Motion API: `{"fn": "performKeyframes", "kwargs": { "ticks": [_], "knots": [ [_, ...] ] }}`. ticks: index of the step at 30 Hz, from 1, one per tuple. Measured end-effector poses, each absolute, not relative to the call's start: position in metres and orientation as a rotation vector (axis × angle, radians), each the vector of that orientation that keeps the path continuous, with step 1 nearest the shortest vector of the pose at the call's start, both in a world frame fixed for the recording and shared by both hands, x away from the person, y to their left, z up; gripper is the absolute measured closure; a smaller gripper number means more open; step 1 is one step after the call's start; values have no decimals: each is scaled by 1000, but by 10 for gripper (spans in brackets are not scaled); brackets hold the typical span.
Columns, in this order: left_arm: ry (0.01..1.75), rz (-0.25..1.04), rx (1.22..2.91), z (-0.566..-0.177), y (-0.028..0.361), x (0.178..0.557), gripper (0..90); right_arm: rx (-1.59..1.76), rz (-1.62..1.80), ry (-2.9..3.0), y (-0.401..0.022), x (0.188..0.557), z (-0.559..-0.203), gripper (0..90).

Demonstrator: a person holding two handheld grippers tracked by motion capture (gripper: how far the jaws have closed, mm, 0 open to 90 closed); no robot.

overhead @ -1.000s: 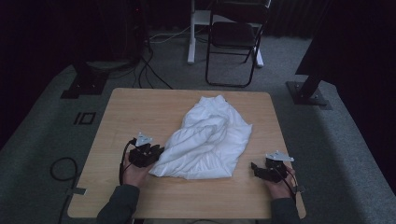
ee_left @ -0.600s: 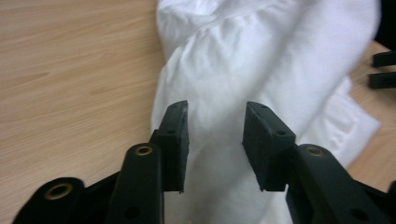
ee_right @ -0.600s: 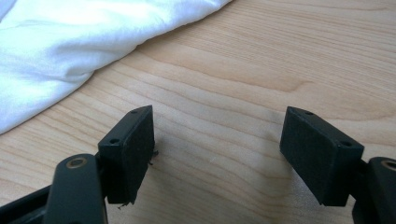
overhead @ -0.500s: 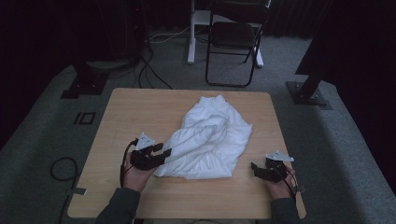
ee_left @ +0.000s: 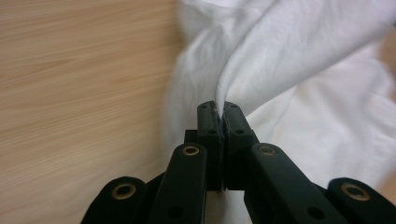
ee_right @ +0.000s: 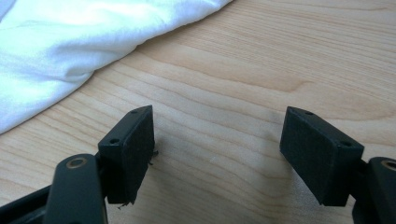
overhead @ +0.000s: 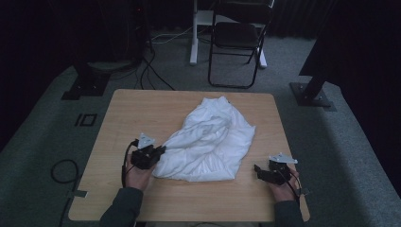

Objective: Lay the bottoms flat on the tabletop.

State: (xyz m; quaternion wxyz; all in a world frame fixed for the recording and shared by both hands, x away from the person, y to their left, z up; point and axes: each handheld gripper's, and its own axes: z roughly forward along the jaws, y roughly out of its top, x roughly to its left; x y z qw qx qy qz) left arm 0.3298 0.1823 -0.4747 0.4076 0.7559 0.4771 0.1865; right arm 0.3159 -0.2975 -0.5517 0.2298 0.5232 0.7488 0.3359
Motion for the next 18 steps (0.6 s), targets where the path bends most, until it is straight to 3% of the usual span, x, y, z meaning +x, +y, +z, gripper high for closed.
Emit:
{"fn": "performKeyframes", "kwargs": {
  "ticks": [5, 11, 16, 18],
  "knots": [
    [1372, 479, 1830, -487, 222, 333, 886, 1440, 924, 2060, -297, 316, -552, 257],
    [1538, 390, 1834, -521, 249, 333, 876, 1439, 924, 2060, -297, 316, -552, 257],
    [1459, 412, 1832, -516, 244, 333, 626, 1439, 924, 2060, -297, 316, -552, 257],
    [1416, 427, 1823, -506, 239, 336, 564, 1439, 924, 2061, -298, 316, -552, 257]
  ]
}}
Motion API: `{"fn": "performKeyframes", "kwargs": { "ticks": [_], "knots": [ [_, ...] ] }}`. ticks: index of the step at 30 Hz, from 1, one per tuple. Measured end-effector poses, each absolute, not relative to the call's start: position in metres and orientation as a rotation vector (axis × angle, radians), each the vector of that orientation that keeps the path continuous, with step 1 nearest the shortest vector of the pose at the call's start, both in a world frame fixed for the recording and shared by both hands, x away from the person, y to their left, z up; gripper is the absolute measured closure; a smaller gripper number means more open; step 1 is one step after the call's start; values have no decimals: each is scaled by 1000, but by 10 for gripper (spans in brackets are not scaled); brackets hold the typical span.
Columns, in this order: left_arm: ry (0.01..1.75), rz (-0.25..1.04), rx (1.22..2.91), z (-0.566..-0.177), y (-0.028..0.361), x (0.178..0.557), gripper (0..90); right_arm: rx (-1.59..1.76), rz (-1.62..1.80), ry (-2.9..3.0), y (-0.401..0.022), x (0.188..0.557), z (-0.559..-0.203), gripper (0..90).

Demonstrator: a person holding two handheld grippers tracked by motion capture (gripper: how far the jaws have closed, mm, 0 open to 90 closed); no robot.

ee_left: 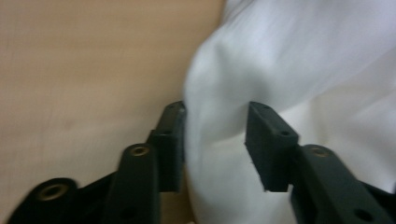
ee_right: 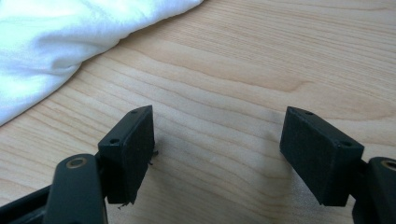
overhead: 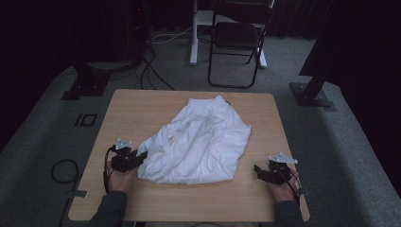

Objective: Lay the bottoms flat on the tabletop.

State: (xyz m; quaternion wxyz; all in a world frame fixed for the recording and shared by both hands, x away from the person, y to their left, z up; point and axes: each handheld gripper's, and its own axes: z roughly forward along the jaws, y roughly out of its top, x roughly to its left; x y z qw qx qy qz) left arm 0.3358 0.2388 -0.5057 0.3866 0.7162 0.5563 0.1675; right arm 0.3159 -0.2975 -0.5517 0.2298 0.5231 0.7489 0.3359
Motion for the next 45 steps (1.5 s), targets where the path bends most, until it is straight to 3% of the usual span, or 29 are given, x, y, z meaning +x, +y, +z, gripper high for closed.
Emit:
{"fn": "performKeyframes", "kwargs": {
  "ticks": [8, 14, 16, 20, 26, 31, 36, 45],
  "knots": [
    [1247, 469, 1851, -474, 203, 353, 397, 1441, 925, 2060, -297, 316, -552, 257],
    [1198, 502, 1904, -467, 177, 370, 358, 1441, 925, 2060, -297, 316, -552, 257],
    [1193, 521, 1934, -467, 172, 375, 434, 1441, 925, 2060, -297, 316, -552, 257],
    [1272, 543, 1937, -471, 179, 388, 884, 1441, 925, 2060, -297, 316, -552, 257],
    [1571, 538, 1703, -482, 245, 396, 890, 1440, 926, 2061, -297, 316, -552, 257],
    [1733, 486, 1668, -505, 284, 392, 843, 1440, 925, 2061, -297, 316, -552, 257],
    [1752, 487, 1670, -514, 286, 389, 748, 1440, 925, 2061, -297, 316, -552, 257],
    [1718, 520, 1693, -507, 282, 388, 699, 1440, 925, 2061, -297, 316, -552, 257]
  ]
}}
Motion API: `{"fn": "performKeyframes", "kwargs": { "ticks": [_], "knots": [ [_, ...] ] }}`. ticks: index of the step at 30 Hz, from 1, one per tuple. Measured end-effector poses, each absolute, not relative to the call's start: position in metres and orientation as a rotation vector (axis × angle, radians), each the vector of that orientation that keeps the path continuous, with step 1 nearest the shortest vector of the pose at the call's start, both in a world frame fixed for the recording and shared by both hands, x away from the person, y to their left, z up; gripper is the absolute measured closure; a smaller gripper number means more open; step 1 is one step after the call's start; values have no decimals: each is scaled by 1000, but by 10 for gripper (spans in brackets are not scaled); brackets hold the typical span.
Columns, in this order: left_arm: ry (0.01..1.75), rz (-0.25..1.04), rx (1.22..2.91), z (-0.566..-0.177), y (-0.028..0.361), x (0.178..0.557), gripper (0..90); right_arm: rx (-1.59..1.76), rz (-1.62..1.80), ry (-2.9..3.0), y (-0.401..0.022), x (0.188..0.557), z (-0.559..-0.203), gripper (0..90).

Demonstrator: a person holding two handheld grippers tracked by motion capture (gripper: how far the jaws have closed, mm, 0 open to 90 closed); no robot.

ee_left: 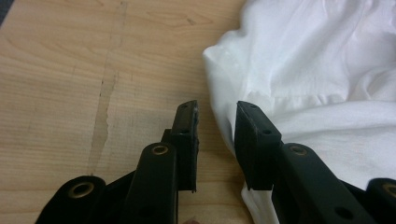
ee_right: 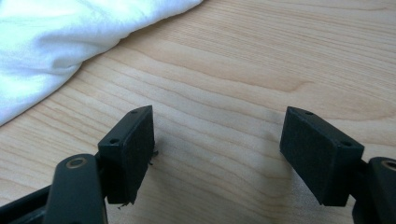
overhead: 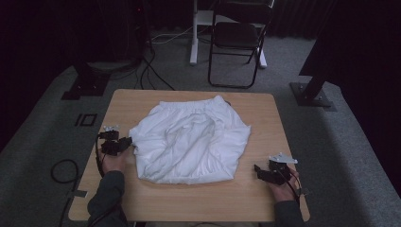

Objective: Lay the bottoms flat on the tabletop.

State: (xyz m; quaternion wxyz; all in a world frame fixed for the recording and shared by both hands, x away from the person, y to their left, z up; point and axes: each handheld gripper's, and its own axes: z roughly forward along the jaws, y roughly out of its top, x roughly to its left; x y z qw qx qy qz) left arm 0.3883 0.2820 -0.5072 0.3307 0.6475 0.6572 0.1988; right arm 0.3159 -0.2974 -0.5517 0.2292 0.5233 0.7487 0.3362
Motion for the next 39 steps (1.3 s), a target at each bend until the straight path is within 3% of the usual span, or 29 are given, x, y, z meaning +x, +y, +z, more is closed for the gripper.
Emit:
{"fn": "performKeyframes", "kwargs": {
  "ticks": [16, 19, 22, 32, 34, 39],
  "knots": [
    [1604, 591, 1719, -490, 270, 390, 613, 1433, 928, 2068, -296, 318, -552, 261],
    [1581, 585, 1725, -486, 262, 390, 599, 1398, 921, 2088, -288, 321, -548, 412],
    [1505, 562, 1763, -483, 246, 380, 583, 1333, 967, 2099, -276, 322, -539, 460],
    [1257, 448, 1895, -497, 196, 298, 471, 1020, 1184, 2299, -192, 292, -518, 343],
    [1230, 400, 1883, -501, 190, 282, 451, 974, 1190, 2337, -180, 287, -519, 331],
    [1178, 424, 2037, -518, 167, 267, 385, 941, 1127, 2413, -161, 287, -531, 352]
  ]
}}
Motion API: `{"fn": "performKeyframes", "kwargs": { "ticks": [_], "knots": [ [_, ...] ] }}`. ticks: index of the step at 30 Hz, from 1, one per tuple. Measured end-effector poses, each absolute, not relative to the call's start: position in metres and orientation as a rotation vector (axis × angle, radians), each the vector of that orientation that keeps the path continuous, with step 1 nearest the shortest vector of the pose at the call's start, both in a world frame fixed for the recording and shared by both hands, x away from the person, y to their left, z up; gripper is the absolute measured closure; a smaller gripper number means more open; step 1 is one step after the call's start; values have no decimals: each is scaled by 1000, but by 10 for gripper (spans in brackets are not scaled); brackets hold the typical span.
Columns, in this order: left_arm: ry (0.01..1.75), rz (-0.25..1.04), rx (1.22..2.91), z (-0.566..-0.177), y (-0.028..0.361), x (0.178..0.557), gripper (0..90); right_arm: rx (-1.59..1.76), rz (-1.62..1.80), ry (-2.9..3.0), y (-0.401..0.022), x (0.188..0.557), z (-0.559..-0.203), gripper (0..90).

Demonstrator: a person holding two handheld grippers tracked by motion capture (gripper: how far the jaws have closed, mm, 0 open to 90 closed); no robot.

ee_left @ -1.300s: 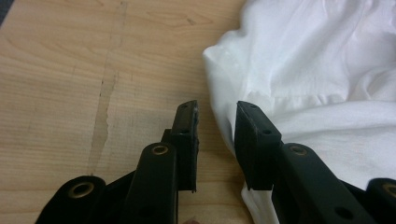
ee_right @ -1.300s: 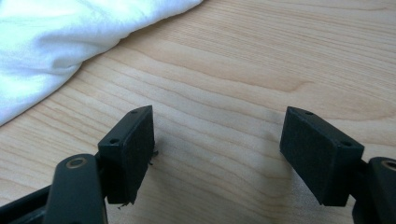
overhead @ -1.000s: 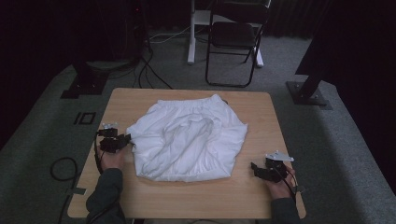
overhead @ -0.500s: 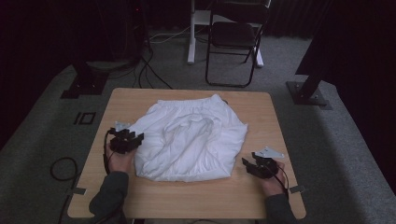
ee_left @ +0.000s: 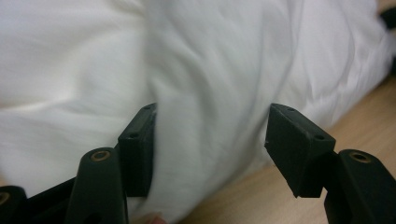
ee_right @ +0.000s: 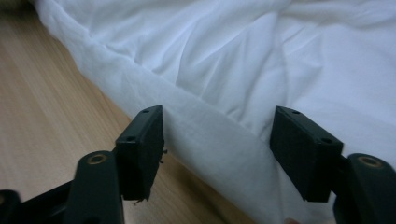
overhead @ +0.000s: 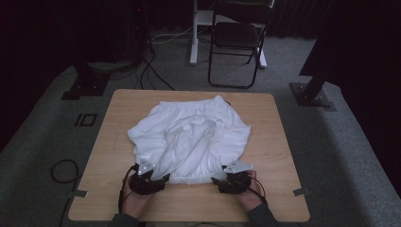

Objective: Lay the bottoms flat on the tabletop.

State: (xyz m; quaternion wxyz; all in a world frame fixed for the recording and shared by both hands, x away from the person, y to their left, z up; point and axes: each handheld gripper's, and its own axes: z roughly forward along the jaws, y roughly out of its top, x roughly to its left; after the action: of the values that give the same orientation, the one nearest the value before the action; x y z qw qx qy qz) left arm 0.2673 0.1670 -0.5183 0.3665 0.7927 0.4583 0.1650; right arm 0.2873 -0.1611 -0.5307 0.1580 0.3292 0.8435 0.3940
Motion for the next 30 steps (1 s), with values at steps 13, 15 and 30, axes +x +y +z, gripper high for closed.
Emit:
{"fn": "performKeyframes", "kwargs": {
  "ticks": [13, 15, 30],
  "knots": [
    [1204, 487, 2126, -534, 159, 332, 750, 1039, 1044, 2350, -144, 327, -541, 711],
    [1212, 496, 2118, -534, 156, 344, 749, 1064, 1036, 2335, -143, 336, -541, 711],
    [1244, 493, 2107, -533, 140, 407, 654, 1169, 900, 2206, -146, 406, -539, 654]
  ]
}}
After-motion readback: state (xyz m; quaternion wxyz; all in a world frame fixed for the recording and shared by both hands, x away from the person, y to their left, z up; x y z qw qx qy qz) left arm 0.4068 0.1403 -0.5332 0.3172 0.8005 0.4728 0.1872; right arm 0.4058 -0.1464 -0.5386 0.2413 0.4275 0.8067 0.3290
